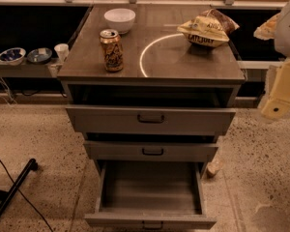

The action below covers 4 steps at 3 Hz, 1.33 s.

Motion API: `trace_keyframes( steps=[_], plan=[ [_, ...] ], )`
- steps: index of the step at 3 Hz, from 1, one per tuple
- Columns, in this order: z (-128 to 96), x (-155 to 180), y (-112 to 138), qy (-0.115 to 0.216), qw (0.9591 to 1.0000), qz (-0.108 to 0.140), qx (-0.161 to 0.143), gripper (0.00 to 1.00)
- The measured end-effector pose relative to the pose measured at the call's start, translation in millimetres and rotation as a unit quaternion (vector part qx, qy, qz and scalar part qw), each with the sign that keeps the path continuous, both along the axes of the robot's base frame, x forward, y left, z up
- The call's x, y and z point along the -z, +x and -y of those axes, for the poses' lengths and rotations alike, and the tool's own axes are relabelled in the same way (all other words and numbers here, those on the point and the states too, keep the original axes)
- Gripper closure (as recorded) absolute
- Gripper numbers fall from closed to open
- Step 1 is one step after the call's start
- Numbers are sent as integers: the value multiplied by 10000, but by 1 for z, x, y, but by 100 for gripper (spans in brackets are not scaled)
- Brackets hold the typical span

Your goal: Close bottom drawer

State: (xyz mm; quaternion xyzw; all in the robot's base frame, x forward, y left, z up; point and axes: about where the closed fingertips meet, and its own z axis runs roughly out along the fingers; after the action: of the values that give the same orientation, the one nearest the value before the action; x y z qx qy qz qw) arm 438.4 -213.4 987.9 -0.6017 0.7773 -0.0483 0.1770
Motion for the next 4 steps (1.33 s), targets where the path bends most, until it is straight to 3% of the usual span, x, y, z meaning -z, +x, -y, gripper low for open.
trace_keyframes(
  steps=[1, 2, 3, 4],
  plan=[
    [0, 0, 0, 0, 10000, 0, 0, 0],
    [-4, 55, 2, 129, 9998, -34, -143, 0],
    [-8, 137, 2, 179, 9988, -143, -422, 0],
    [-9, 158, 1, 172, 9990, -112, -402, 0]
  ],
)
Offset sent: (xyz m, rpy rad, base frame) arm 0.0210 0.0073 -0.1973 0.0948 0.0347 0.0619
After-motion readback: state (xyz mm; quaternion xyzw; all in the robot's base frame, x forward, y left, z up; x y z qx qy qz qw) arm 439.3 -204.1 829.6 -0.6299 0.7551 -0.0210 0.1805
